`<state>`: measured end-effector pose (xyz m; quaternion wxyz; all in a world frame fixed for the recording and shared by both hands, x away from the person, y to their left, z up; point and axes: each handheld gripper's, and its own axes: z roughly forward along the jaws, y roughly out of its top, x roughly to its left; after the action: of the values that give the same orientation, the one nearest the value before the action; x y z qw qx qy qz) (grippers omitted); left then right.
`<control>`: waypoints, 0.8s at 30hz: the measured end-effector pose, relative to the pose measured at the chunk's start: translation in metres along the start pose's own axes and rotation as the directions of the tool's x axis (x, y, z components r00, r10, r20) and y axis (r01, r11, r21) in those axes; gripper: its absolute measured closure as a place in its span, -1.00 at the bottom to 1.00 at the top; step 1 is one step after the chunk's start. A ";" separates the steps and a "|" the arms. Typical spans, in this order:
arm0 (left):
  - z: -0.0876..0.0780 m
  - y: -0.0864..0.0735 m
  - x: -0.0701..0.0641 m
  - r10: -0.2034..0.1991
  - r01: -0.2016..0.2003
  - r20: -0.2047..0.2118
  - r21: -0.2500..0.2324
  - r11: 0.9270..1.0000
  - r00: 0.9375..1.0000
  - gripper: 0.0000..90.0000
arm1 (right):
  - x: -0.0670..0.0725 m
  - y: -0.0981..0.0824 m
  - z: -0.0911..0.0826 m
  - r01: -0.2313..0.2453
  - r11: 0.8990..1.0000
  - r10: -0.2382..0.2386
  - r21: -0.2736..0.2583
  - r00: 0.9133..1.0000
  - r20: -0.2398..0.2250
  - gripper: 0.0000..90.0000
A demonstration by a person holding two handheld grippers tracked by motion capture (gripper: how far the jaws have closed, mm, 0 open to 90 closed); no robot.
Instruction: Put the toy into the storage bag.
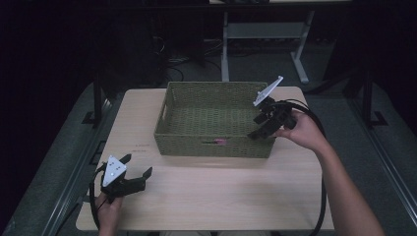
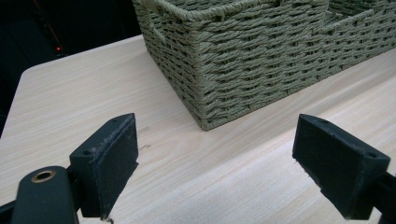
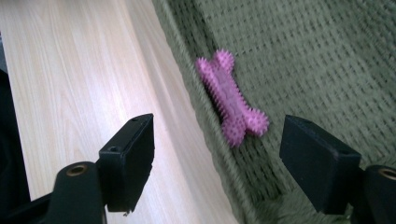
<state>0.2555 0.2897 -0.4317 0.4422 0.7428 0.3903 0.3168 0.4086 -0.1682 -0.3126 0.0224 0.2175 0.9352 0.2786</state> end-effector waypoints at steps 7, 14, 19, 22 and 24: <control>0.000 0.000 0.000 -0.001 0.001 0.000 0.003 1.000 1.000 -0.69 | 0.005 -0.013 0.000 -0.008 1.000 0.008 -0.007 1.000 0.004 -0.43; 0.000 0.000 0.000 0.001 -0.001 -0.001 0.005 1.000 1.000 -0.69 | 0.009 -0.025 -0.003 -0.013 1.000 0.014 -0.028 1.000 0.010 -0.43; 0.000 0.000 -0.001 0.002 -0.002 0.000 0.005 1.000 1.000 -0.69 | 0.013 -0.032 -0.004 -0.013 0.999 0.014 -0.032 1.000 0.013 -0.43; 0.000 0.000 0.000 0.001 -0.001 -0.001 0.004 1.000 1.000 -0.69 | 0.016 -0.037 -0.003 -0.017 0.999 0.018 -0.035 1.000 0.011 -0.43; 0.000 0.000 0.000 0.000 0.000 -0.002 0.003 1.000 1.000 -0.69 | 0.017 -0.040 -0.001 -0.009 0.999 0.009 -0.036 1.000 0.013 -0.43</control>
<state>0.2552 0.2897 -0.4320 0.4406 0.7433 0.3911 0.3170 0.3769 -0.1919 -0.3314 0.0314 0.2231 0.9289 0.2938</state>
